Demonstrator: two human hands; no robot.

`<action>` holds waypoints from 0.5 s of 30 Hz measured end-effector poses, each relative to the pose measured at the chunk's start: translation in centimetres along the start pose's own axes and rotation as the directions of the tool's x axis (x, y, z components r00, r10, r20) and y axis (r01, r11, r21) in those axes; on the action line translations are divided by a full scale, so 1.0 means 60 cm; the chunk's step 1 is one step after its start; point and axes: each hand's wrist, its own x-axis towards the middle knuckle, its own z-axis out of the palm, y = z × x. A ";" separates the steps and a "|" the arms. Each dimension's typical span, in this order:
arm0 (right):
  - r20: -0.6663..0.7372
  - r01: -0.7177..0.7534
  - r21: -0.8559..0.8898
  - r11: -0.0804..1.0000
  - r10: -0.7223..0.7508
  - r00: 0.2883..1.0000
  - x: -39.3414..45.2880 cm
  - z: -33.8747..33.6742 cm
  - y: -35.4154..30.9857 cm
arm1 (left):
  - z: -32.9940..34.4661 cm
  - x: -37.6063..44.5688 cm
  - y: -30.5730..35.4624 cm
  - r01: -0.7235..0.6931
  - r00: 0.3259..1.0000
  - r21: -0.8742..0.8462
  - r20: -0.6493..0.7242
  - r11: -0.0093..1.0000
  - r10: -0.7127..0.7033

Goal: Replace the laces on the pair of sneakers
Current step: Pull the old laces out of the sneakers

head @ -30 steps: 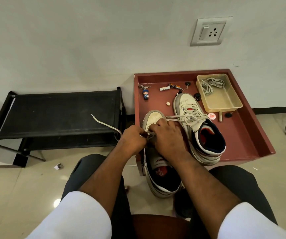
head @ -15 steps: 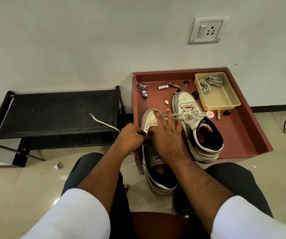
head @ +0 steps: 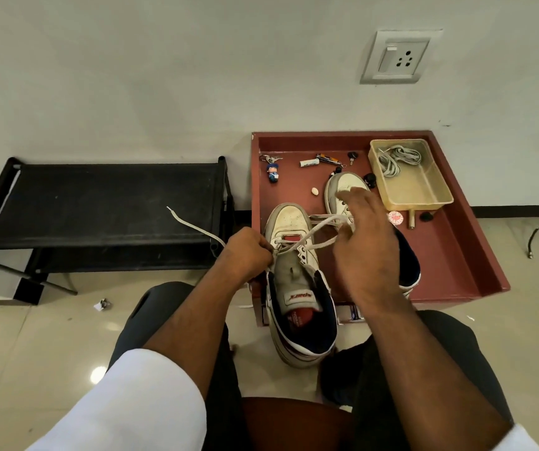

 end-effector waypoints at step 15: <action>0.141 -0.201 0.434 0.878 0.155 0.978 0.011 0.030 -0.022 | -0.007 -0.002 -0.004 -0.003 1.000 -0.027 0.009 1.000 0.003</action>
